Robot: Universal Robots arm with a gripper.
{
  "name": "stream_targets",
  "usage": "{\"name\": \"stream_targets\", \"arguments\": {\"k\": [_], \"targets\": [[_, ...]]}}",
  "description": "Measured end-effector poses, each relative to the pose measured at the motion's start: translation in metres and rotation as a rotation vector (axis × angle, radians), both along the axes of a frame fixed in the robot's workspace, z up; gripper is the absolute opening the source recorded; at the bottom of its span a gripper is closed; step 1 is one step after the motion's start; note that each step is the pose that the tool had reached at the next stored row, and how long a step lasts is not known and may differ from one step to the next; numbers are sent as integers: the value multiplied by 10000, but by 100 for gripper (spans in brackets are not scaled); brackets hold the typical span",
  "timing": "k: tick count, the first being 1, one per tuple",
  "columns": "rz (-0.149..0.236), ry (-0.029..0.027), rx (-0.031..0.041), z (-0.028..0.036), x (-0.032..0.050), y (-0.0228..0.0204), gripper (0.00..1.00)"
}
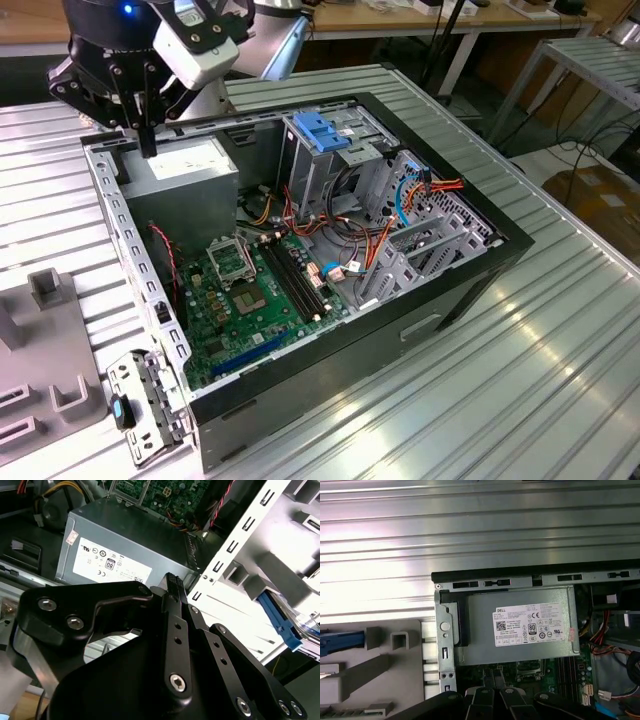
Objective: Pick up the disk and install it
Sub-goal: 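Reach for the disk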
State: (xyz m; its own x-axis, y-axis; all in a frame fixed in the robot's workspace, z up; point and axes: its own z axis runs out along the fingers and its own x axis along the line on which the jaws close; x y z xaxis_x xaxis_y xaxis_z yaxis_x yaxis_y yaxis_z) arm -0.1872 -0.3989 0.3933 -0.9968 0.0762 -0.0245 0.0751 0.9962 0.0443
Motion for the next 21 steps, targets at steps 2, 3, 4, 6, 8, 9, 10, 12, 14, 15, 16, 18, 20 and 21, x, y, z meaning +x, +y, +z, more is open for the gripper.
{"name": "stream_targets", "arguments": {"k": [2,3,4,6,8,9,10,12,14,15,16,18,20,21], "targets": [[0,0,0,0,-20,0,11],[0,0,1,0,-27,0,11],[0,0,0,0,-35,0,11],[0,1,0,0,-50,0,11],[1,0,1,0,-76,0,11],[0,0,1,0,-85,0,11],[0,-1,1,0,-93,0,11],[0,0,0,0,-108,0,11],[0,0,0,0,-124,0,11],[0,0,1,0,-132,0,11],[0,0,1,0,-139,0,11],[0,1,-1,0,-160,0,11],[0,0,0,0,-180,0,11],[0,0,0,0,-188,0,11]]}}
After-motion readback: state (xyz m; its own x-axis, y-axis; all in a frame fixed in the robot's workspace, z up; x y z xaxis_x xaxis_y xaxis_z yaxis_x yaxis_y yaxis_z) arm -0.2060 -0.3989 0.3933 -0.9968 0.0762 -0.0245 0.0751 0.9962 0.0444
